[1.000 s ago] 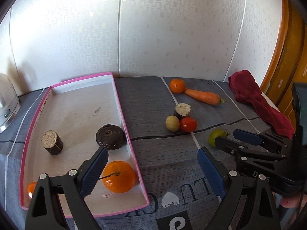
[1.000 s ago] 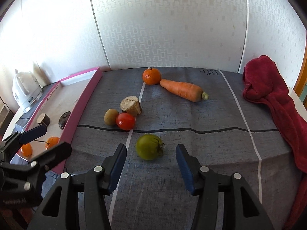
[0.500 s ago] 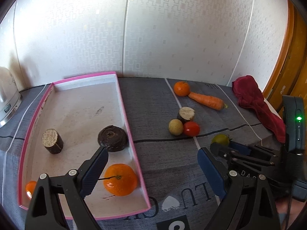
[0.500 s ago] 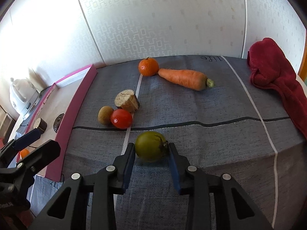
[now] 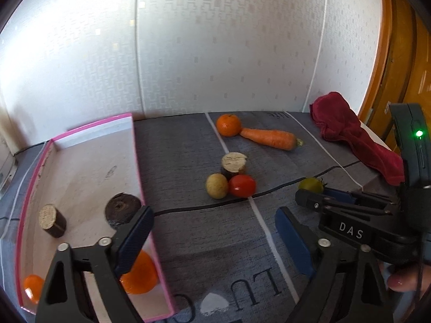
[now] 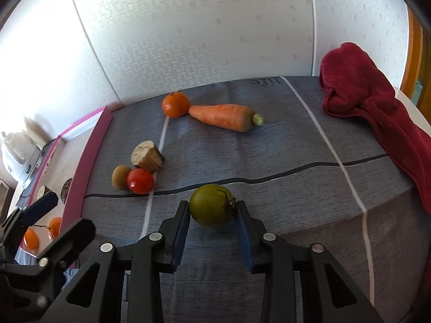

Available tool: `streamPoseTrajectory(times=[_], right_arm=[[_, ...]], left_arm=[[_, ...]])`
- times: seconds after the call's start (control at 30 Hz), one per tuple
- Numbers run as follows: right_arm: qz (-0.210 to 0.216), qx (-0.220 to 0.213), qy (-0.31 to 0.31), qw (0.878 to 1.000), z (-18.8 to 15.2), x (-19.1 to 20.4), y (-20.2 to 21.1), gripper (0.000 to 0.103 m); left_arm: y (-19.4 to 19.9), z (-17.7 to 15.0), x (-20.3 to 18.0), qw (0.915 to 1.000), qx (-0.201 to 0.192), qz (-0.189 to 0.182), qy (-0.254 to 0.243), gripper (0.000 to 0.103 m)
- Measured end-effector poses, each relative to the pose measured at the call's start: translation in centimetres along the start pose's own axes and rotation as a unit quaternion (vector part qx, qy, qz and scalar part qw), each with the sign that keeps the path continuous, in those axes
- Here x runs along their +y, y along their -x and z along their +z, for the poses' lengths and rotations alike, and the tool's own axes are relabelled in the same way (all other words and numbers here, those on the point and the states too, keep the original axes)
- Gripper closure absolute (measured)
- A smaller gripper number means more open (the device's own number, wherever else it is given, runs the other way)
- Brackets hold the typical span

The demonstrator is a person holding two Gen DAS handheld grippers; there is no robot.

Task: Organize fruits
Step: 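Grasp the green tomato with the right tool while the left tool grasps the red tomato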

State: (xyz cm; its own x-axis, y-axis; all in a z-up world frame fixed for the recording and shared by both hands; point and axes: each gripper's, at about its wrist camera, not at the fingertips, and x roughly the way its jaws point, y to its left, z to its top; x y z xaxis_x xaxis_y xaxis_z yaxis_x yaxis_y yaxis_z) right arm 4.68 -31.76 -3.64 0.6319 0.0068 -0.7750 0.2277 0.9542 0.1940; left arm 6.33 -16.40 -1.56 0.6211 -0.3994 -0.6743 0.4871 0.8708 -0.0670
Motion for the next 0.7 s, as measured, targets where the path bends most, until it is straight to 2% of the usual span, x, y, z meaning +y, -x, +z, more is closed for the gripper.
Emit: streamPoseTrajectory(times=[0.17,0.27,0.4,0.5,0.6,0.7], right_arm=[[-0.007,0.001,-0.026,1.0,0.4,-1.1,0.0,0.069],[-0.005,0.005,-0.042,0.999,0.6,-1.6,-0.3,0.069],[-0.007,0.005,-0.044,0.999,0.7,-1.6,-0.4,0.069],[-0.006,0.004,-0.046,0.999,0.7,-1.6,-0.4,0.069],[-0.003,0.005,-0.055,0.998,0.7,-1.9,-0.3,0.069],[-0.001,0.005,-0.062,0.998,0.7,-2.3,-0.2,0.069]], left_arm=[[-0.4,0.2,-0.8,0.9992,0.01,-0.039,-0.002,0.03],[-1.1,0.3,-1.1,0.9969,0.031,-0.07,0.014,0.039],[-2.8,0.7,-1.8,0.9958,0.054,-0.072,0.019,0.042],[-4.5,1.3,-2.3,0.9955,0.069,-0.064,0.014,0.05],[-5.6,1.5,-2.2,0.9943,0.081,-0.067,0.016,0.053],[-6.2,1.8,-2.2,0.9951,0.078,-0.06,0.009,0.054]])
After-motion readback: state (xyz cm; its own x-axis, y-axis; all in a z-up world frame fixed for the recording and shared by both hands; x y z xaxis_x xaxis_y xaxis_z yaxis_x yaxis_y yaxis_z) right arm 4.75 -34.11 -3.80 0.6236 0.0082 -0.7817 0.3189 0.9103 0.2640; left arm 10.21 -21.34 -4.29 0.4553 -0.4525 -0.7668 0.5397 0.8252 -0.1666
